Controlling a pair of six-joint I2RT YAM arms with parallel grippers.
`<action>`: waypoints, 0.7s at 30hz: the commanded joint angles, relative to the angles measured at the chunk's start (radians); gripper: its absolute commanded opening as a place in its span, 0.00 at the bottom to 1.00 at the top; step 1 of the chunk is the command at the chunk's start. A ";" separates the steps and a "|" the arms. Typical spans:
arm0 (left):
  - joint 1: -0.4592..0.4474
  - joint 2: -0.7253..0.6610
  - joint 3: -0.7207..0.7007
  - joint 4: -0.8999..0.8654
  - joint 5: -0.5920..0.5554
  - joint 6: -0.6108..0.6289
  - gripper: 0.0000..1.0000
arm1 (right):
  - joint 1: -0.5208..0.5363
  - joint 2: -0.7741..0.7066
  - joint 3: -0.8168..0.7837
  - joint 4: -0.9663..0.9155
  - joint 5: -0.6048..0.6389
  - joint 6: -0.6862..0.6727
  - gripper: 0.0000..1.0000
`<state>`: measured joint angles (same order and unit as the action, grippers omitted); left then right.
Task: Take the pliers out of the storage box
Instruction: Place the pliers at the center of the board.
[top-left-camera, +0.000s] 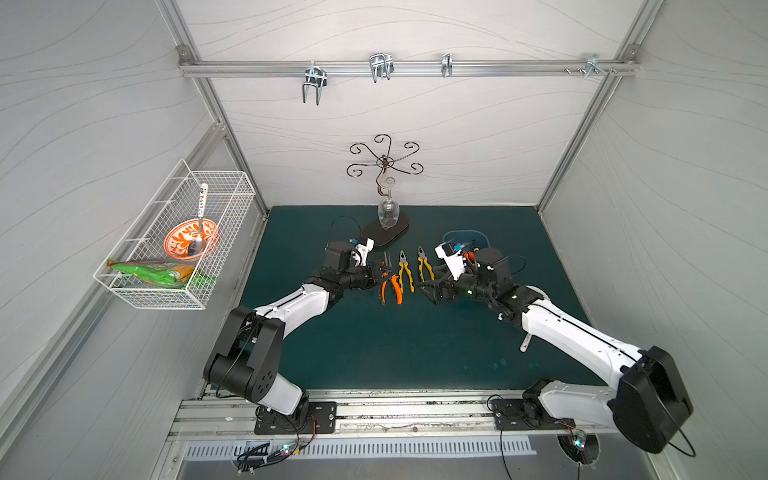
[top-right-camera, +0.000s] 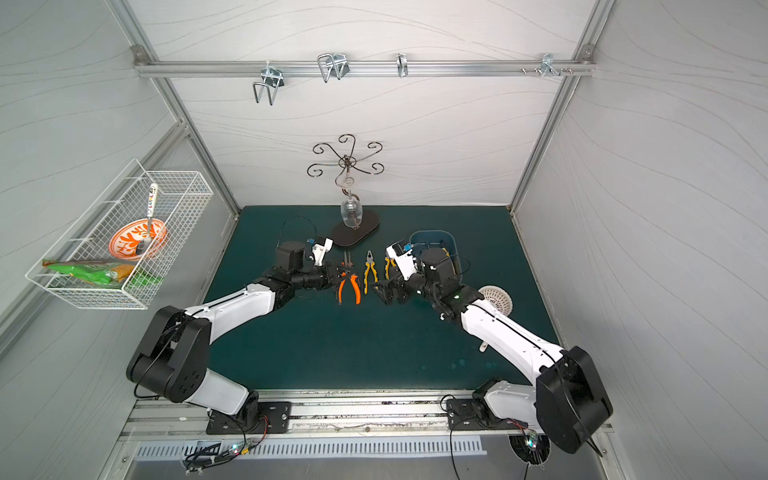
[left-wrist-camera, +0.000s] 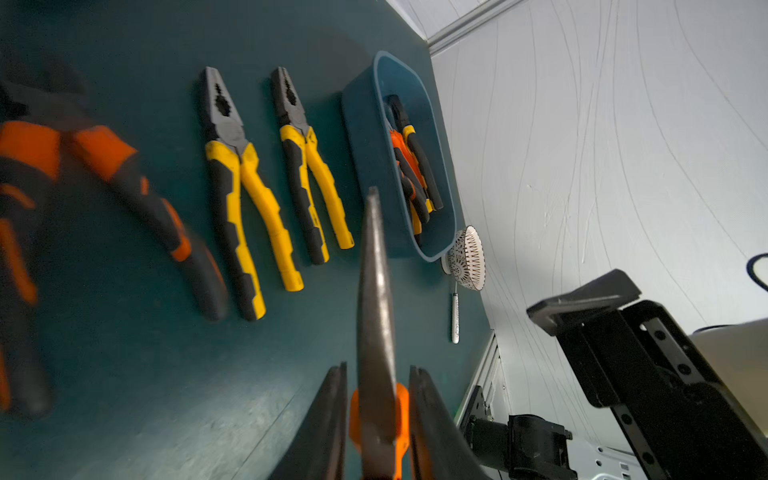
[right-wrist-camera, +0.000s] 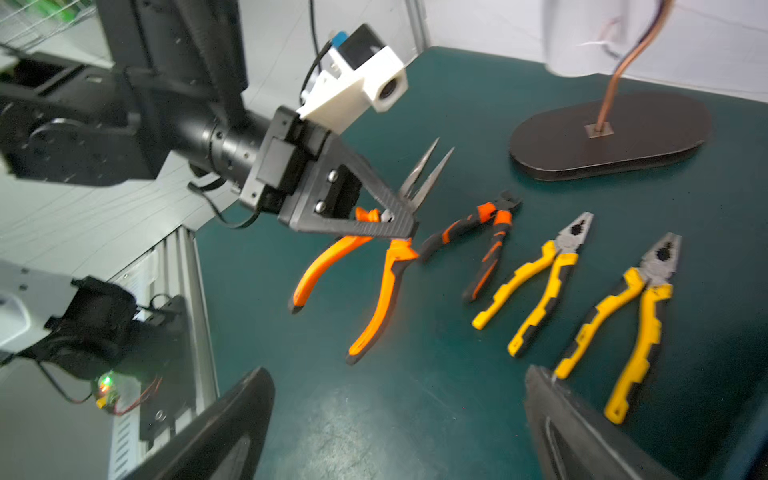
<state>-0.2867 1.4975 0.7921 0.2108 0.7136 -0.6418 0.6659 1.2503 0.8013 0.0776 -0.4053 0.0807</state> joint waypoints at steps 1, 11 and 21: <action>0.067 -0.038 -0.010 -0.029 0.043 0.105 0.00 | 0.051 0.029 0.041 0.025 -0.038 -0.080 0.99; 0.236 0.078 0.111 -0.272 0.054 0.256 0.00 | 0.115 0.091 0.120 -0.026 -0.032 -0.107 0.99; 0.279 0.296 0.305 -0.493 0.016 0.393 0.00 | 0.118 0.087 0.122 -0.029 -0.027 -0.124 0.99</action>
<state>-0.0113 1.7535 1.0176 -0.2127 0.7280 -0.3332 0.7761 1.3373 0.9138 0.0658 -0.4278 -0.0277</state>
